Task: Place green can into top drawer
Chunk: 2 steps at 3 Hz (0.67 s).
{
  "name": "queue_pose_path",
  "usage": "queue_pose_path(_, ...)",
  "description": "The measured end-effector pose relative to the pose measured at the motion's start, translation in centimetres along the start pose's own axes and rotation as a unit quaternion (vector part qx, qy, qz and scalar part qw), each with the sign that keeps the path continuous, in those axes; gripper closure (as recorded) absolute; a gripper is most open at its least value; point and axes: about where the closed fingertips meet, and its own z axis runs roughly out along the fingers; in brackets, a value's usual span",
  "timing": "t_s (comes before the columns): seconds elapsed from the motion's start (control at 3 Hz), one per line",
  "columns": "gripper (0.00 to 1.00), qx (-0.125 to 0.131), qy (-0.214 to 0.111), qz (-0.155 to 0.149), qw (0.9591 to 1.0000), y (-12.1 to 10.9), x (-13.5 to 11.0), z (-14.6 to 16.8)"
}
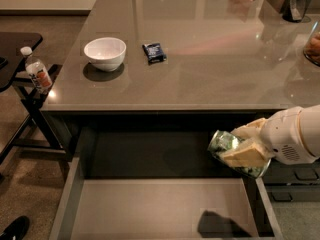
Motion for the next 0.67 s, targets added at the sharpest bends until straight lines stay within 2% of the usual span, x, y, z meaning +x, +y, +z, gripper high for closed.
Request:
queue_pose_path(0.33,1.00,0.000,0.000,0.000,1.0000,0.0,0.0,0.0)
queue_pose_path(0.67,1.00,-0.015,-0.037,0.003,0.9992,1.8,1.0,5.3)
